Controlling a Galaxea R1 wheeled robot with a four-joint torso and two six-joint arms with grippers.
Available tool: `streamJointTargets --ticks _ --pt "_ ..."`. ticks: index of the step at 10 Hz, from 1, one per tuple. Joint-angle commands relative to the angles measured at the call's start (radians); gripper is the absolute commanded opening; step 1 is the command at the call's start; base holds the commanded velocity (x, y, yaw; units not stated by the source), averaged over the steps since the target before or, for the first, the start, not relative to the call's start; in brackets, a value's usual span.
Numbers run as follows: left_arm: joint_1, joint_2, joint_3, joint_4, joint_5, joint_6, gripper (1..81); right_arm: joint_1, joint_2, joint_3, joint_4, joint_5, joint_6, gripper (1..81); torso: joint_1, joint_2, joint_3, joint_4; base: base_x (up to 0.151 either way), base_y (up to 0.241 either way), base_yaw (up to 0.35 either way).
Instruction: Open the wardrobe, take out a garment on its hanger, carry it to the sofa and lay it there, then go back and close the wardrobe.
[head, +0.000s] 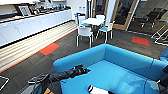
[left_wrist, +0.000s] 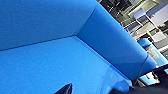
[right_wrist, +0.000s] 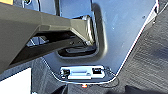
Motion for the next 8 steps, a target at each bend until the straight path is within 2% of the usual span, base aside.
streamJointTargets --ticks 1,3,5,8 --pt "-0.059 -0.041 -0.077 0.016 0.051 0.01 81.1 -0.004 0.015 0.013 0.005 -0.07 -0.003 81.1 0.0 0.0 0.0 0.0 0.0 0.0 0.0" --pt "0.076 -0.141 -0.103 0.036 0.071 0.015 81.1 0.002 0.015 0.01 0.001 -0.07 -0.005 81.1 0.0 0.0 0.0 0.0 0.0 0.0 0.0" --pt "0.245 -0.216 -0.101 0.089 0.06 0.016 81.1 0.01 0.012 0.005 0.001 -0.07 -0.005 81.1 0.0 0.0 0.0 0.0 0.0 0.0 0.0" --pt "0.45 -0.246 -0.1 0.198 0.069 0.016 81.1 0.024 0.009 0.004 0.0 -0.072 -0.006 81.1 0.0 0.0 0.0 0.0 0.0 0.0 0.0"
